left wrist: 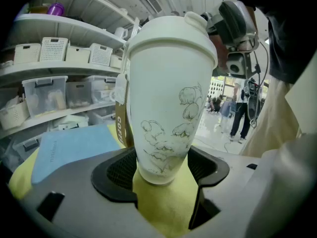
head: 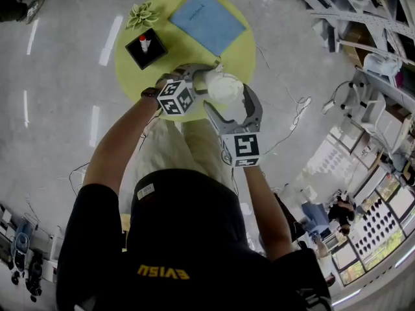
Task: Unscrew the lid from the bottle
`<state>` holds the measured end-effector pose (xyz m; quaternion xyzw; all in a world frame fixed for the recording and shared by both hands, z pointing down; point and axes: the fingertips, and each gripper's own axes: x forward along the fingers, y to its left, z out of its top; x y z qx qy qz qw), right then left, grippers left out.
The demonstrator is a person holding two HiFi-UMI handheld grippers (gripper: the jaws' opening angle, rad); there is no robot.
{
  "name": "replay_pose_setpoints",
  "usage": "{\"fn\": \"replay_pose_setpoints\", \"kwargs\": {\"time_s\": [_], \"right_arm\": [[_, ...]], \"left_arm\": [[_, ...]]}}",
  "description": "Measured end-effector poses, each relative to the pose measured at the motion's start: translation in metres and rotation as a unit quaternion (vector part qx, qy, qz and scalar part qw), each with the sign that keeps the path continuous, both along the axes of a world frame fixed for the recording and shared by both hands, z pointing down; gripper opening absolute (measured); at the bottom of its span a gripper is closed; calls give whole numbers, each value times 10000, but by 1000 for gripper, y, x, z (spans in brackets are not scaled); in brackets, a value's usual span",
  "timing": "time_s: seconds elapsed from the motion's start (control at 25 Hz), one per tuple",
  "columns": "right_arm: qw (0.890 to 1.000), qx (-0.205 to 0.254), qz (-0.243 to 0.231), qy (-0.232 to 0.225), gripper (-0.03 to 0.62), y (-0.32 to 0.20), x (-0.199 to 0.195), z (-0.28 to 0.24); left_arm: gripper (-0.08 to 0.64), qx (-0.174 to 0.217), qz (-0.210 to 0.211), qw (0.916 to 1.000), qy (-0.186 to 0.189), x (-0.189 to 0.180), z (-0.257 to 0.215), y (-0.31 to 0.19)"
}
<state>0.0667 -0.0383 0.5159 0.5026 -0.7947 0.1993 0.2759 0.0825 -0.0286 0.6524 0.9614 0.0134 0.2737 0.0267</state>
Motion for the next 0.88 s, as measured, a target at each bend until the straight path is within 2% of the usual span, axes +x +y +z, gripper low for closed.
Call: {"fn": "replay_pose_setpoints", "kwargs": {"time_s": [0.16,0.24,0.32,0.64,0.88], "right_arm": [[9942,263,1010,261,453,-4,10,0],[9913,309,1251,282,454,-7,12,3],[9908,327,1282,271,423,-8,9,4],[9964,344,750,216,420,-9,6,5],[9982,446,-350,175,420,-9,1,3]], "left_arm": [[337,-14,-41,10000,-7,-1,0,1],[336,-7,-78,10000,-18,-1,0,1],[336,-6,-101,9999,-31,-1,0,1],[334,2,-71,10000,-64,0,3,1],[334,-11,-58,9999,-91,0,4,1]]}}
